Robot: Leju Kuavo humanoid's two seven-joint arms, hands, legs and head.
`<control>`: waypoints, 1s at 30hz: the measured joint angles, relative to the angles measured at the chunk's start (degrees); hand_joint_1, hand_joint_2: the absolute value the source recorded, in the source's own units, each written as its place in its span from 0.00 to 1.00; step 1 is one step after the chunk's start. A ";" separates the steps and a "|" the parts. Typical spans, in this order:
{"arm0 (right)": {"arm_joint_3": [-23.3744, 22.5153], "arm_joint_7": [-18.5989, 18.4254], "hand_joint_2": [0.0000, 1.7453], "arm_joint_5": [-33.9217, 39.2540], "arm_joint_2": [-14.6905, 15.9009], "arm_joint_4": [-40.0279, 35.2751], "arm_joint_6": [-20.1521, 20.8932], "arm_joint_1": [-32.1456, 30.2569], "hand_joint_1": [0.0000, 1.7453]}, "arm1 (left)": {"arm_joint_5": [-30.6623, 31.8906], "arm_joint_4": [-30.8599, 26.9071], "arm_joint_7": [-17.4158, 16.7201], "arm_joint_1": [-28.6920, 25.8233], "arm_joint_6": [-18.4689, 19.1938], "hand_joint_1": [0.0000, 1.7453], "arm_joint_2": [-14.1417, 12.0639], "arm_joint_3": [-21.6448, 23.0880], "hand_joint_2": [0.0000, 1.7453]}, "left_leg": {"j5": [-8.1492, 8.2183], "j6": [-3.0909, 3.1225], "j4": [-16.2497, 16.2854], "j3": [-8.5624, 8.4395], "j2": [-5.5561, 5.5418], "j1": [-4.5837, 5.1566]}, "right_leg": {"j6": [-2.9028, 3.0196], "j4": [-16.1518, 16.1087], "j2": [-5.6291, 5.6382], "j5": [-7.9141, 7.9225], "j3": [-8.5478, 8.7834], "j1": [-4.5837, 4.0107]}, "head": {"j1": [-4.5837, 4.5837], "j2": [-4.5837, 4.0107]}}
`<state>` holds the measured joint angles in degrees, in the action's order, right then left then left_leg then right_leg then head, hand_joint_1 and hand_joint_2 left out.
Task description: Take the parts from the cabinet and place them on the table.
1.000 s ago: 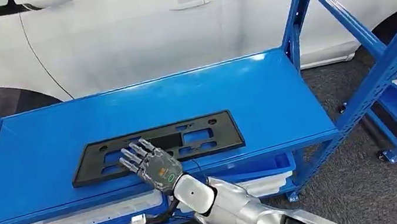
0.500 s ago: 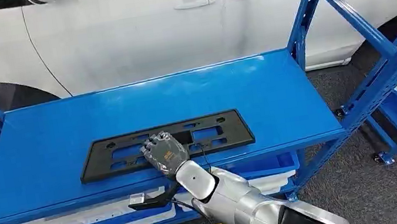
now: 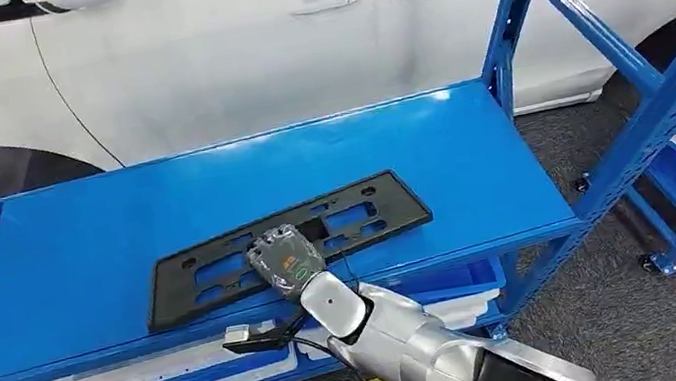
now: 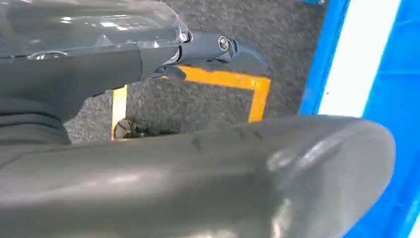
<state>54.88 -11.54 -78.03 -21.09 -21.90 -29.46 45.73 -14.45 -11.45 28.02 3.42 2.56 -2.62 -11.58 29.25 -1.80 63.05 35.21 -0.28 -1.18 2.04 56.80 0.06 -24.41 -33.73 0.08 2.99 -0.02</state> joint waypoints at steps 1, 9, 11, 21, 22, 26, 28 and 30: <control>0.00 0.00 1.00 0.00 0.00 0.04 0.02 -0.05 0.71 | 0.00 0.00 0.02 -0.01 0.00 0.00 -0.11 -0.07 0.00 | 2.21 -0.21 4.83 2.26 0.01 -0.05 | 0.04 0.03 -0.02 -0.03 0.00 -0.05 | 0.02 0.00; 0.02 -0.11 1.00 0.24 0.00 0.65 0.42 0.08 0.97 | 0.02 0.00 0.99 -0.13 0.55 0.00 -0.15 -0.13 0.00 | -4.13 -0.01 -4.94 -1.54 -0.04 0.07 | -0.99 1.74 0.35 -1.23 -0.17 -0.42 | 0.00 0.00; 0.02 -0.07 1.00 0.33 0.00 0.85 0.17 0.29 0.98 | 0.15 0.00 2.75 -0.26 1.88 0.00 -0.15 -0.15 0.00 | -4.08 0.63 -4.51 -1.27 -0.08 0.11 | -1.31 1.49 0.36 -1.06 -0.24 -0.40 | 0.00 0.00; -0.26 1.55 1.00 2.08 0.28 2.14 -2.65 0.49 0.99 | 2.62 0.00 3.91 0.01 -0.63 0.00 -0.11 -0.17 0.00 | -4.58 2.31 -4.94 -1.28 -0.04 -0.06 | -2.68 13.76 0.24 -4.88 -6.36 0.14 | 0.00 0.00; -0.59 2.30 1.00 2.74 0.28 2.14 -3.13 0.52 0.99 | 2.80 0.00 3.87 0.05 -0.74 0.00 -0.11 -0.17 0.00 | -4.54 2.25 -4.94 -1.36 -0.09 -0.01 | -2.27 8.88 0.24 -2.50 -3.99 0.07 | 0.00 0.00; -3.24 6.02 1.00 5.34 0.28 2.08 -6.21 1.05 0.99 | 3.15 -0.02 5.12 0.38 -0.37 0.00 0.04 -0.28 0.00 | -4.57 1.20 -4.90 -1.03 -0.11 0.22 | -1.39 1.68 0.18 -0.74 -0.94 -0.64 | 0.02 0.00; -5.67 10.96 1.00 9.19 0.31 1.33 -7.57 1.07 0.99 | 3.17 -0.02 5.09 0.65 -0.26 0.00 0.04 -0.61 0.00 | -4.77 0.38 -5.37 -1.32 -0.05 0.45 | -0.67 0.87 0.26 -0.34 -0.73 -0.24 | 0.00 0.00; -8.94 15.66 1.00 12.18 0.31 -0.11 -8.72 1.12 0.99 | 3.43 -0.04 5.09 0.85 -0.35 0.00 0.02 -1.07 0.00 | -2.18 0.17 -2.22 0.02 0.01 0.12 | -0.11 0.03 0.10 0.17 -0.29 0.06 | 0.02 0.00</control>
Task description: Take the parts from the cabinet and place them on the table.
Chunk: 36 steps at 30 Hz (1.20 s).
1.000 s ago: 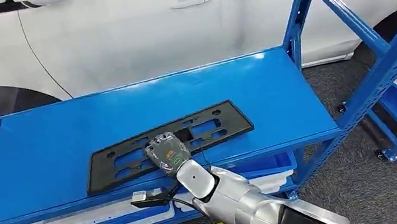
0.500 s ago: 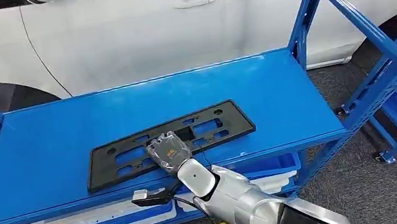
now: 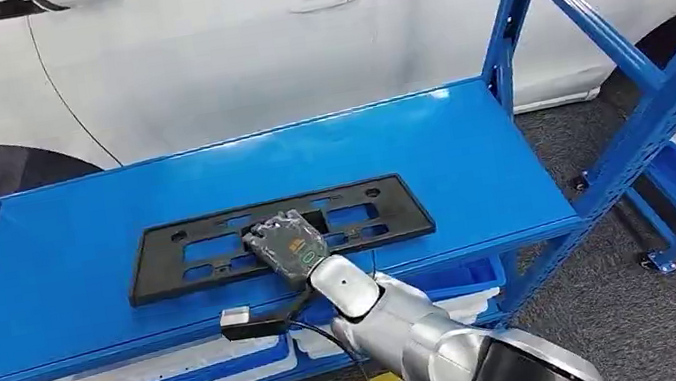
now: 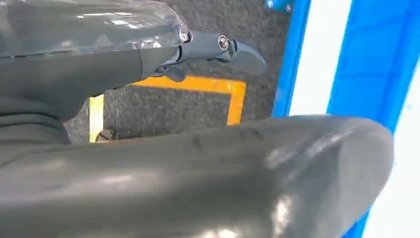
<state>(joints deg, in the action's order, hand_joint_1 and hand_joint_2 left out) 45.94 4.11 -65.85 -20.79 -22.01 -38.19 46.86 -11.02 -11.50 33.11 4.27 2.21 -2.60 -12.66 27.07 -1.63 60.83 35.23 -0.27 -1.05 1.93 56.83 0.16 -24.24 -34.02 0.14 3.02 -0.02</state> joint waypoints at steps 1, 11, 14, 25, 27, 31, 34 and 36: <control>-1.11 0.78 1.00 0.30 0.00 -0.63 -0.26 0.12 0.99 | 0.02 0.02 -0.02 0.09 0.00 0.00 -0.02 -0.35 0.00 | 2.15 -0.16 4.05 1.74 -0.01 -0.05 | 0.03 0.00 -0.01 -0.01 0.00 -0.02 | 0.00 0.00; -16.55 26.03 1.00 31.58 6.78 -28.00 6.26 -8.31 0.99 | 1.99 0.00 2.34 0.04 2.43 0.00 0.20 -1.51 0.00 | -1.72 0.46 -1.76 -0.94 -0.28 -0.16 | -1.54 1.89 -0.02 -1.21 -0.40 -0.48 | -0.02 0.00; -20.65 28.50 1.00 43.51 11.55 -43.58 12.54 -12.73 0.99 | 2.82 0.00 3.00 -0.04 3.00 0.00 0.48 -1.86 0.00 | -2.01 1.82 -1.97 -0.96 -0.39 -0.35 | -2.55 2.31 -0.08 -1.80 -0.50 -0.20 | -0.02 0.00; -26.99 31.18 1.00 71.73 21.27 -81.42 34.06 -17.95 0.99 | 4.00 -0.02 3.96 0.87 3.04 0.00 0.94 -2.51 0.00 | -1.48 2.22 -1.82 -1.11 -0.34 0.48 | -1.95 1.76 -0.20 -0.98 -0.74 -0.55 | -0.02 0.00; -27.45 30.88 1.00 72.13 21.72 -83.84 34.23 -18.04 0.99 | 4.06 -0.02 3.96 0.82 3.04 0.00 1.01 -2.88 0.00 | -1.44 1.67 -2.00 -1.16 -0.26 0.31 | -1.75 1.87 -0.13 -1.10 -0.88 -0.69 | -0.02 0.00; -27.71 30.68 1.00 72.90 22.19 -86.59 35.31 -18.01 0.99 | 4.13 -0.04 4.04 1.02 3.04 0.00 1.09 -3.34 0.00 | 0.97 0.61 0.67 -0.25 -0.09 0.43 | -0.66 0.54 -0.32 -0.45 -0.18 0.11 | 0.00 0.00; -27.69 27.18 1.00 77.97 22.56 -87.49 41.43 -17.98 0.99 | 3.78 -0.04 4.98 0.84 3.24 0.00 1.16 -3.78 0.00 | 7.06 -0.01 14.65 6.21 -0.07 0.26 | -0.48 0.63 -0.33 -0.53 -0.17 -0.01 | -0.02 0.00; -27.20 22.37 1.00 82.49 23.02 -87.47 46.46 -17.79 0.99 | 3.80 -0.04 5.07 0.73 3.39 0.00 1.20 -4.22 0.00 | 4.69 -0.13 13.34 5.75 -0.07 0.26 | -0.48 0.79 -0.24 -0.64 -0.08 0.00 | 0.00 0.00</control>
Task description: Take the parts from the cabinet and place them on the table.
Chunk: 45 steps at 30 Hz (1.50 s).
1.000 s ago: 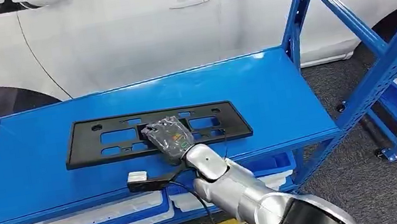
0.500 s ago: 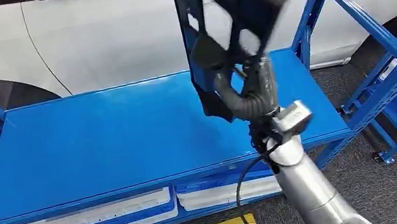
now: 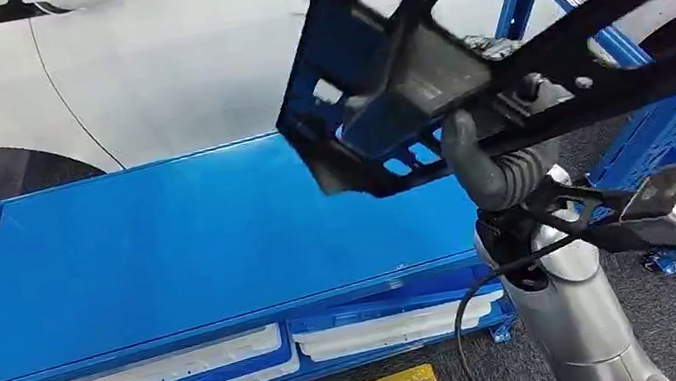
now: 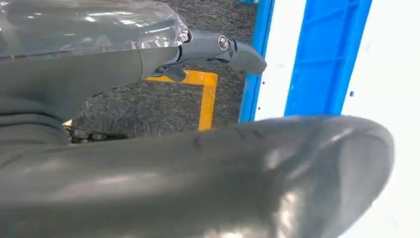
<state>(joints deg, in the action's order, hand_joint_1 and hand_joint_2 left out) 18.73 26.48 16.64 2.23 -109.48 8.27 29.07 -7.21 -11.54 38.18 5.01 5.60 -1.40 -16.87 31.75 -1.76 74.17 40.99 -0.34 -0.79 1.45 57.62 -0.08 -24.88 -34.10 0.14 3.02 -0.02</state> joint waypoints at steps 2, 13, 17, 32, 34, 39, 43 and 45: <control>0.83 -2.73 1.00 3.95 0.85 0.28 4.30 0.34 0.99 | 0.17 0.00 -0.11 0.08 0.04 0.00 -0.04 -0.52 0.00 | -5.08 0.14 -9.44 -4.48 0.03 -0.04 | -0.18 0.41 0.01 -0.17 0.11 0.05 | -0.02 0.00; 3.91 -1.59 1.00 11.29 4.83 1.51 13.04 -2.99 0.99 | -0.68 0.00 -0.74 -2.43 -1.55 0.00 -0.48 -2.97 0.00 | -7.89 3.34 -15.76 -5.67 0.04 0.02 | -3.00 16.91 0.07 -10.50 -6.43 0.28 | -0.02 0.00; 4.39 -0.78 1.00 11.25 5.57 1.64 13.52 -5.18 0.99 | -0.68 0.00 -1.25 -3.17 -1.79 0.00 -0.66 -3.47 0.00 | -8.95 2.93 -15.68 -4.42 -0.02 0.07 | -2.57 8.54 0.08 -5.74 -0.26 0.37 | -0.02 0.00; 4.65 -0.73 1.00 11.31 5.81 1.64 14.00 -6.03 0.99 | -0.68 0.00 -1.38 -3.53 -2.14 0.00 -0.92 -3.78 0.00 | -2.29 -0.02 -5.08 -5.25 0.04 0.02 | -0.06 0.03 -0.34 1.06 -1.23 -0.15 | -0.02 0.00; 4.65 -0.73 1.00 11.31 5.81 1.64 14.07 -6.03 0.99 | -0.68 0.00 -1.38 -3.35 -2.14 0.00 -1.05 -3.80 0.00 | -2.30 0.63 -15.45 -11.96 0.04 0.08 | -0.47 0.71 -0.37 1.48 -2.00 -0.16 | 0.00 0.00; 4.72 -0.71 1.00 11.31 5.88 1.64 14.20 -6.05 0.99 | -0.68 0.00 -1.38 -3.38 -2.14 0.00 -1.09 -3.80 0.00 | -3.87 2.60 -16.77 -11.51 0.15 -0.02 | -2.17 0.97 -0.26 2.64 -2.62 -0.34 | -0.02 0.00; 4.72 -0.71 1.00 11.33 6.01 1.64 14.18 -6.14 0.99 | -0.68 0.00 -1.38 -3.25 -2.14 0.00 -1.11 -3.80 0.00 | -6.13 3.42 -16.65 -8.79 0.35 0.14 | -3.42 14.81 0.04 -8.65 -7.43 0.27 | -0.02 0.00; 4.72 -0.71 1.00 11.33 6.05 1.68 14.18 -6.21 0.99 | -0.68 0.00 -1.38 -3.32 -2.12 0.00 -1.11 -3.80 0.00 | -7.16 3.29 -16.48 -7.21 0.35 0.15 | -3.60 19.06 0.04 -8.93 -7.75 0.37 | -0.02 0.00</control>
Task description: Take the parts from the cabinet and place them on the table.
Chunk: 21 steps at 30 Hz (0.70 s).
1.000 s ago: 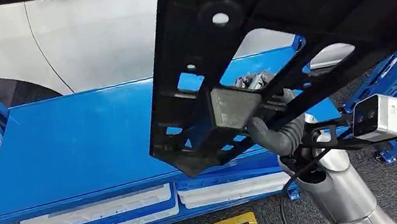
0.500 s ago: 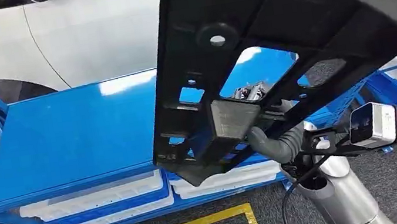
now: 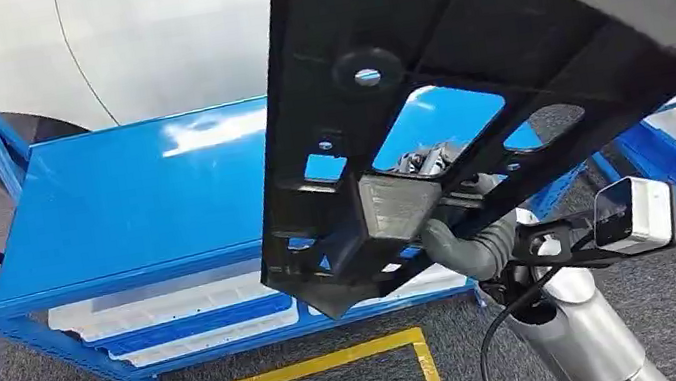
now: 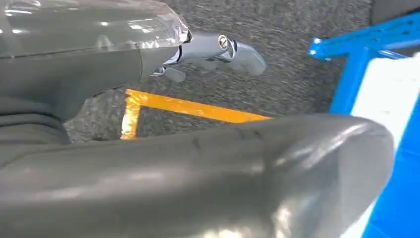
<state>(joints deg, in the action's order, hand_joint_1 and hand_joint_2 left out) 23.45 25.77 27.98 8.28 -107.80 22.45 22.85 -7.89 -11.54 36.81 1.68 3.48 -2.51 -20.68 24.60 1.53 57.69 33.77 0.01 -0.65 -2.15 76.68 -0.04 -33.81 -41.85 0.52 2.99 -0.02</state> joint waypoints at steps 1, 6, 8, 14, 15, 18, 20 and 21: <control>0.00 0.00 1.00 0.00 0.00 0.02 0.00 -0.01 0.99 | 0.00 0.00 0.00 0.00 0.00 0.00 0.00 0.00 0.00 | -0.44 -0.11 0.09 0.63 0.00 0.00 | 0.04 -1.62 0.00 1.61 1.69 0.06 | 0.00 0.00; -0.44 4.37 1.00 2.90 1.11 0.17 0.93 -2.42 0.99 | 0.88 0.00 -8.50 -0.34 -5.00 0.00 0.00 0.02 0.00 | -2.38 -1.33 0.19 2.15 -0.30 0.08 | 1.54 -19.36 -0.01 4.55 13.61 -0.64 | 0.00 0.00; -1.47 10.02 1.00 3.08 2.50 1.05 3.44 -5.60 0.99 | 1.25 0.00 -10.86 -1.13 -5.81 0.00 0.00 0.02 0.00 | -3.17 -1.99 -0.13 2.16 -0.40 -0.18 | 2.15 -19.72 -0.02 4.89 13.46 -0.92 | 0.02 0.00; -3.65 12.33 1.00 0.30 3.76 2.19 4.39 -12.12 0.99 | 2.19 0.00 -11.17 -2.46 -6.29 0.00 -0.42 -0.13 0.00 | 9.57 -3.21 16.28 7.38 -0.31 -0.21 | 3.82 -20.49 -0.46 8.77 9.64 -0.48 | 0.02 0.00; -3.94 12.68 1.00 -0.35 3.76 2.19 4.22 -13.31 0.99 | 2.43 0.00 -11.17 -2.50 -6.29 0.00 -0.46 -0.24 0.00 | 9.14 -3.29 18.31 7.25 -0.31 -0.21 | 3.73 -20.32 -0.51 9.32 8.76 -0.50 | 0.02 0.00; -4.66 13.46 1.00 -1.38 3.76 2.16 4.15 -15.73 0.99 | 2.65 0.00 -11.17 -2.67 -6.29 0.00 -0.74 -0.90 0.00 | 3.47 -3.10 10.01 -0.05 -0.30 -0.21 | 3.38 -19.32 -0.51 10.52 6.29 -0.46 | 0.02 0.00; -5.00 13.75 1.00 -1.51 3.76 2.01 4.13 -16.57 0.99 | 2.75 0.00 -11.15 -2.41 -6.29 0.00 -0.96 -1.03 0.00 | 5.68 -2.46 -0.50 -7.14 -0.35 0.10 | 2.77 -18.45 -0.47 11.13 5.11 -0.75 | 0.04 0.00; -5.11 13.79 1.00 -1.55 3.76 1.95 4.13 -16.84 0.99 | 2.75 0.00 -11.10 -2.43 -6.29 0.00 -1.03 -1.05 0.00 | 5.42 -1.96 -0.25 -6.57 -0.43 0.27 | 2.38 -18.61 -0.55 11.54 5.28 -0.66 | 0.02 0.00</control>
<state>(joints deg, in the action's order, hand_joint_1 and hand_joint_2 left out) 18.34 39.56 26.42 12.04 -105.85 26.58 6.01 -5.14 -11.54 25.70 -0.74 -2.82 -3.54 -21.73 30.01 -0.43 57.44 27.20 -0.42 -0.38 0.23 58.07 -0.59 -22.27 -36.56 -0.14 3.02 -0.02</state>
